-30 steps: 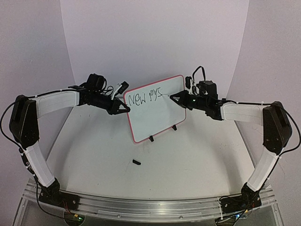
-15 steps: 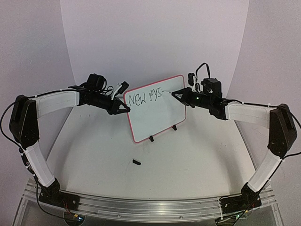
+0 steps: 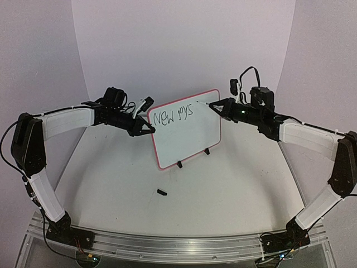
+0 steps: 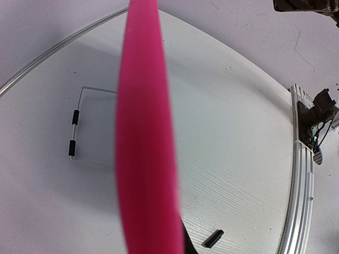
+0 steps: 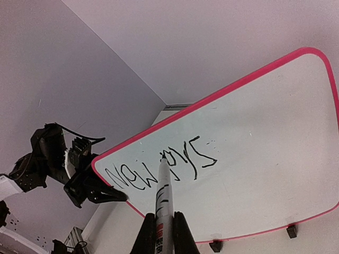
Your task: Write a sentence on the whiteboard
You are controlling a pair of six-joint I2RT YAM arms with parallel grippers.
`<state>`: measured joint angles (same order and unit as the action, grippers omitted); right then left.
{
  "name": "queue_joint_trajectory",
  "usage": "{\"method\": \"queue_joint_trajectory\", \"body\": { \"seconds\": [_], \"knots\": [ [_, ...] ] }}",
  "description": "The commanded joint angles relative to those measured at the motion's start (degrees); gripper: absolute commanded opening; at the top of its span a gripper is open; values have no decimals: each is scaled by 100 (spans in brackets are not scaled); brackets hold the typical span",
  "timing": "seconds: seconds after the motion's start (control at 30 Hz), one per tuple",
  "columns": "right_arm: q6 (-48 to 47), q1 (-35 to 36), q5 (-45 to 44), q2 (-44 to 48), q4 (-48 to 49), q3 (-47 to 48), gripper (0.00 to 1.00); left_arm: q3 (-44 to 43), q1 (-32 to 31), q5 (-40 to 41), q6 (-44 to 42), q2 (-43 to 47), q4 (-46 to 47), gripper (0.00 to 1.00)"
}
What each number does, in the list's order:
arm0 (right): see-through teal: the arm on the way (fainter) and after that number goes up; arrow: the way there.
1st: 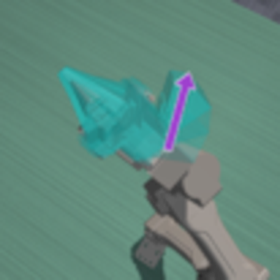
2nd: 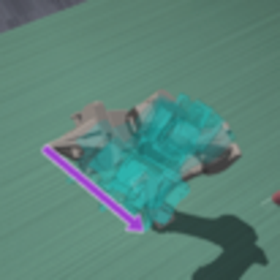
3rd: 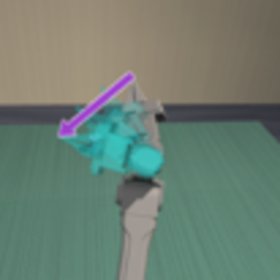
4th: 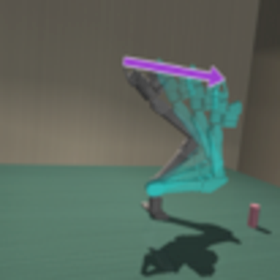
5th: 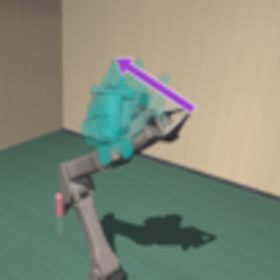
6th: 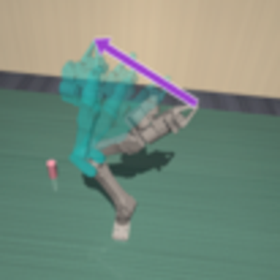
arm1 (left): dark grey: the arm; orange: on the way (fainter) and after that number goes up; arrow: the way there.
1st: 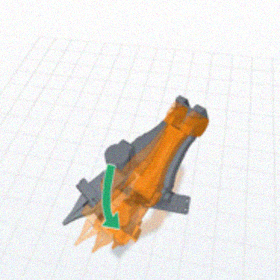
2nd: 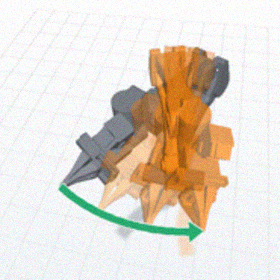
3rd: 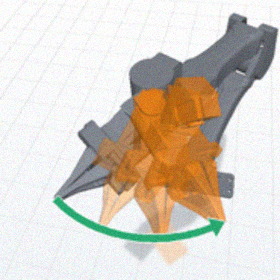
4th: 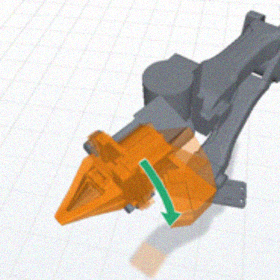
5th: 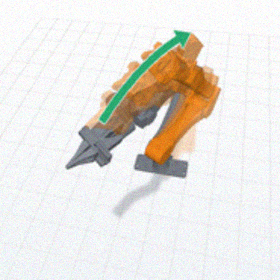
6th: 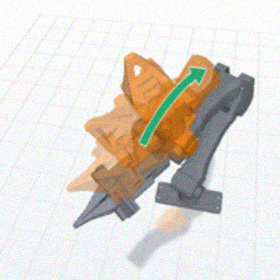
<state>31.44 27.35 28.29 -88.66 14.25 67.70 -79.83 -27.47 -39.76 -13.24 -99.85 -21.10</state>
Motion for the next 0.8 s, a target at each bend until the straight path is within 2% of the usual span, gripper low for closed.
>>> {"method": "queue_joint_trajectory", "body": {
  "seconds": [0.0, 0.33, 0.77],
  "knots": [
    [-179, -97, 300, 139, -165, 20, 0, -50, -180, 8, -125, 1, -709, 0],
    [-260, -218, 521, -342, -160, 376, 0, -67, -207, -40, -124, 51, -738, 0],
    [-275, -332, 161, -911, -115, 772, 0, -71, -216, -27, -131, 10, -739, 0]
  ]
}}
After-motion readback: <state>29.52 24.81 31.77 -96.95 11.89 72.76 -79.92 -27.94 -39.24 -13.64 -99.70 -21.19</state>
